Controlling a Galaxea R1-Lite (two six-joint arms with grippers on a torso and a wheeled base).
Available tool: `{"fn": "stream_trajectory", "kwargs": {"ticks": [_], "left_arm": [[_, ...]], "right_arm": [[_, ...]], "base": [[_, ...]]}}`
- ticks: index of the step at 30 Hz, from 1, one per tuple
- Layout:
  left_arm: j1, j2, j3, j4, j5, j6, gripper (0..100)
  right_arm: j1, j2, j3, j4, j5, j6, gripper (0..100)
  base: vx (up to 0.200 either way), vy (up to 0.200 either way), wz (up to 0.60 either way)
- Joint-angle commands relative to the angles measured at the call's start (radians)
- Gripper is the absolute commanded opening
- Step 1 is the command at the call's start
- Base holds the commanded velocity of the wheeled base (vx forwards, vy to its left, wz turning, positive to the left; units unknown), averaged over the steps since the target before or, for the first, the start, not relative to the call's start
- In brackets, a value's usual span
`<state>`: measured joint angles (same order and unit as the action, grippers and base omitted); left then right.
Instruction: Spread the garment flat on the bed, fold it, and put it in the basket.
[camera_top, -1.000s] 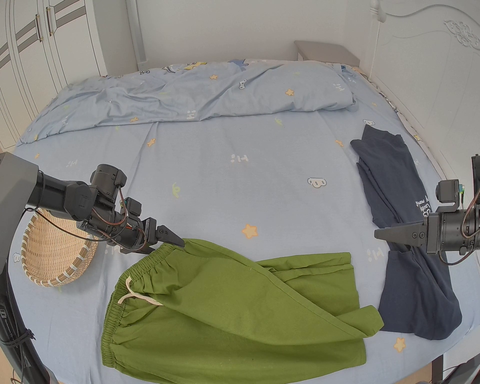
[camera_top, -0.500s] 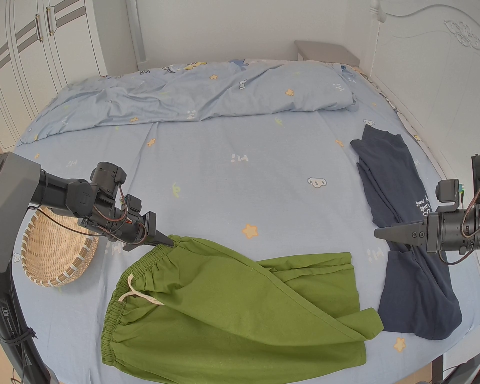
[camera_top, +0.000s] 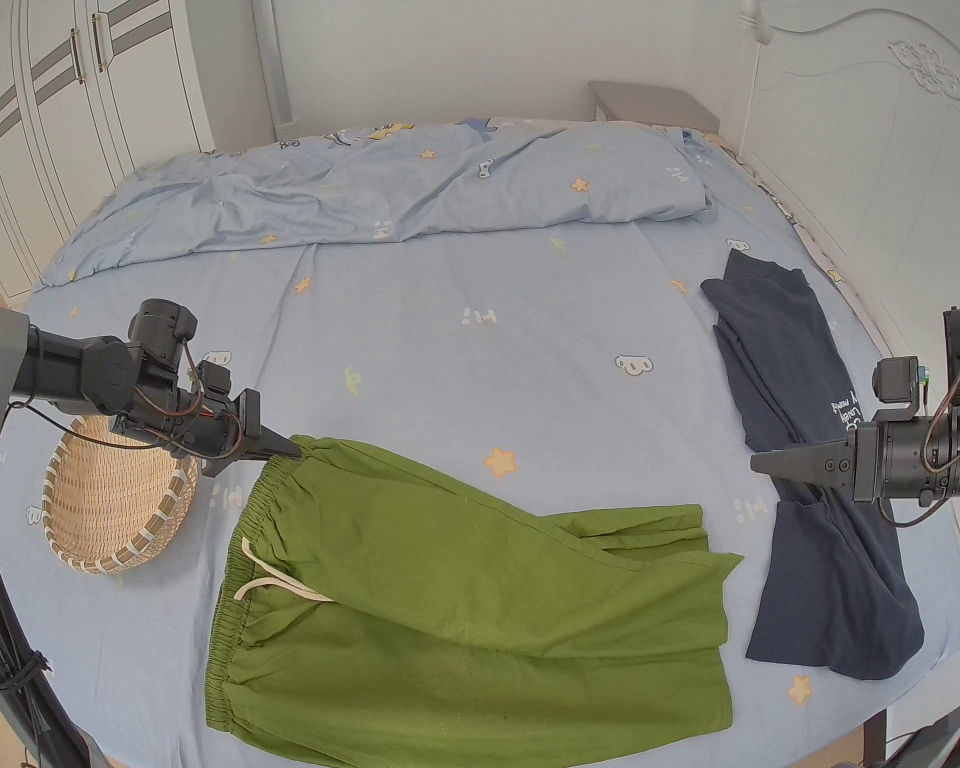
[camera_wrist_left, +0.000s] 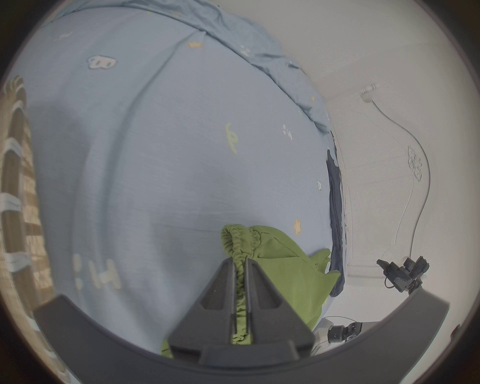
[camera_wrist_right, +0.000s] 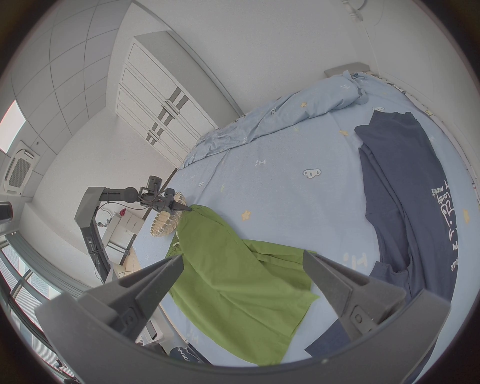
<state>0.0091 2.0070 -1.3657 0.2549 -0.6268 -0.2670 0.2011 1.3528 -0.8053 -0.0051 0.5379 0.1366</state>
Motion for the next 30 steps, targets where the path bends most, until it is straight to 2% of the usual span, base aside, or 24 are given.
{"fn": "stream_trajectory", "kwargs": {"ticks": [1,12,15,21,30], "left_arm": [[0.045,-0.054,0.011,-0.002,-0.001,0.0,0],[0.035,-0.047,0.027,-0.008,-0.001,0.005,0],[0.034,-0.051,0.028,-0.008,-0.001,0.005,0],[0.041,-0.045,0.02,-0.008,-0.001,0.003,0],[0.043,-0.044,0.019,-0.008,-0.001,0.003,0]], "right_arm": [[-0.014,0.028,-0.003,-0.001,0.001,0.0,100],[-0.065,0.143,0.1,-0.013,0.013,0.0,100],[-0.069,0.206,0.138,-0.052,0.019,0.0,100],[-0.089,0.319,0.239,-0.283,0.05,-0.008,100],[-0.103,0.381,0.248,-0.312,0.047,-0.011,100]], "base": [[0.0,0.0,0.0],[0.0,0.0,0.0],[0.0,0.0,0.0],[0.0,0.0,0.0],[0.0,0.0,0.0]]}}
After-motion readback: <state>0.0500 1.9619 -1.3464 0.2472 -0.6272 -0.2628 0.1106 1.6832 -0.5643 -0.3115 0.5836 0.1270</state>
